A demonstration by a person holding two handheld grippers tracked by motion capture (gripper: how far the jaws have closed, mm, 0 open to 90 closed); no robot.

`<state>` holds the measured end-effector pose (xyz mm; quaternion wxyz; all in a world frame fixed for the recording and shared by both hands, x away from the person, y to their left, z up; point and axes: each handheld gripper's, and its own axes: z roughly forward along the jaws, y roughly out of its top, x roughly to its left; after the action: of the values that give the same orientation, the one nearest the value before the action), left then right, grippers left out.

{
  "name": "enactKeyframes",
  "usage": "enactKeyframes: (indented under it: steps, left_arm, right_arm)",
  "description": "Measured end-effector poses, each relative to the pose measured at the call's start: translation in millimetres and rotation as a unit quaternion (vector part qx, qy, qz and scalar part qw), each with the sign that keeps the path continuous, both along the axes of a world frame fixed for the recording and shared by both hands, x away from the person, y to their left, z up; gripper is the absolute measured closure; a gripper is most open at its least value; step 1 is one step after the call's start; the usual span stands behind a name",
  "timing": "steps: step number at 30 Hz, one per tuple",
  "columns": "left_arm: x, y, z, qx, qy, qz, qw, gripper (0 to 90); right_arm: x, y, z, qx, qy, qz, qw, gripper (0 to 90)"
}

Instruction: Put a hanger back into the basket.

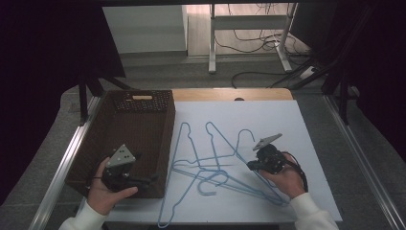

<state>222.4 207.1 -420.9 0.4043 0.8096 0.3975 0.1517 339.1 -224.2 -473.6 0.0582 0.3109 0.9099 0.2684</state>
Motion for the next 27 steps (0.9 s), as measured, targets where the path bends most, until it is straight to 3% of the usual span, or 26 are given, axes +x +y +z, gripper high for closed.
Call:
enactKeyframes:
  steps: [7,10,17,27]
  left_arm:
    - [2.2,-12.4,6.3,0.002,-0.003,-0.017,0.9998,7.3]
    - [3.0,-16.3,9.6,0.000,-0.005,-0.023,0.9997,7.2]
    - [6.3,-21.4,13.2,0.004,-0.007,-0.030,0.9995,7.4]
    - [13.7,-40.0,21.5,0.006,-0.006,-0.058,0.9983,10.5]
  right_arm:
    - [-8.5,-11.4,10.3,0.027,-0.008,0.006,0.9996,87.2]
    - [-12.9,-16.6,18.5,0.056,-0.007,0.013,0.9983,87.3]
    - [-18.9,-23.2,31.1,0.092,-0.010,0.032,0.9952,87.5]
    - [-22.1,-22.6,37.9,0.103,-0.012,0.050,0.9933,87.5]
